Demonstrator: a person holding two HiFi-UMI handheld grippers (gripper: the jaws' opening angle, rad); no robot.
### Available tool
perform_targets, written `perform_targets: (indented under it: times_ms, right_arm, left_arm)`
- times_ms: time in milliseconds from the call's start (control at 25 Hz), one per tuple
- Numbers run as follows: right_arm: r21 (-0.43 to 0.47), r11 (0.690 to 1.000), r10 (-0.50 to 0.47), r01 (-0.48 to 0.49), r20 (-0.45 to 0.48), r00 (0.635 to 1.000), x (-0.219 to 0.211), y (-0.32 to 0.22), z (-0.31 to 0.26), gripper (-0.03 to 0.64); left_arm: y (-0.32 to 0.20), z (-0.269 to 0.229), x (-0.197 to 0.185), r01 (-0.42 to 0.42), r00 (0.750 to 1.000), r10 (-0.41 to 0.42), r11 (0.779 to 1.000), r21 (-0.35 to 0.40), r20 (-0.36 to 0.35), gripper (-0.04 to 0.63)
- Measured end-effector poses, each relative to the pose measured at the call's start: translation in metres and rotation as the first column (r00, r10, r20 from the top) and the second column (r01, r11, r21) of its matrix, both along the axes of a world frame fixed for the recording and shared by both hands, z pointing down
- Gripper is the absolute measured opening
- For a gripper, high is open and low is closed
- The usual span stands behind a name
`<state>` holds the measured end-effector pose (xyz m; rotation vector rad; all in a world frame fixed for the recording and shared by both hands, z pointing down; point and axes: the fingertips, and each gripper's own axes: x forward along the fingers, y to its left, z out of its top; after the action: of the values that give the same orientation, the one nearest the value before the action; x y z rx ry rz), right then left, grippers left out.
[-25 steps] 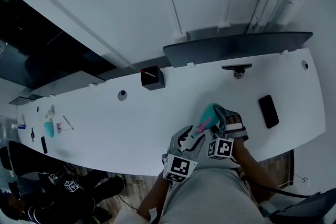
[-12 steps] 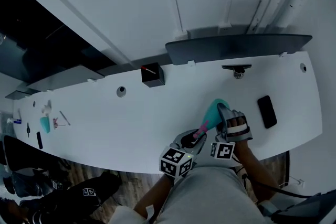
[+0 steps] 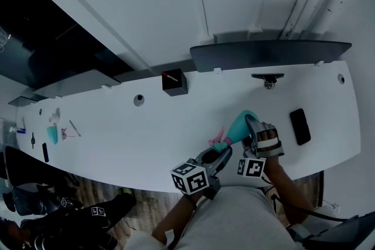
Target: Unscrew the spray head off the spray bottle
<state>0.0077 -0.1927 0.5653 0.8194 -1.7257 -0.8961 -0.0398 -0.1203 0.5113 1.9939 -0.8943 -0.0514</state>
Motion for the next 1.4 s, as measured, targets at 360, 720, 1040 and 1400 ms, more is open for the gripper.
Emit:
perform_targets:
  times_ms: [360,720,1040,1400]
  right_arm:
    - [-0.371,0.929,-0.004,0.011,0.022,1.000,0.005,0.010,0.043,0.397]
    - [-0.493,0.869,-0.084,0.044,-0.060,0.995,0.008,0.021,0.062,0.397]
    - [-0.458,0.887,-0.125,0.061,-0.112,0.986,0.010,0.014,0.050,0.397]
    - [-0.216,0.971,-0.136,0.098,-0.166,0.977,0.008,-0.004,0.028,0.396]
  left_arm:
    - [0.008,-0.005,-0.031,-0.448,0.477,-0.152,0.805,0.388,0.865,0.290]
    - [0.007,-0.001,-0.010,-0.822,-0.042,-0.348,0.545,0.165,0.937,0.205]
    - [0.006,0.010,-0.014,-0.803,-0.059,-0.292,0.582,0.128,0.955,0.137]
    - [0.000,0.010,-0.029,-0.391,0.582,0.072,0.898,0.202,0.810,0.073]
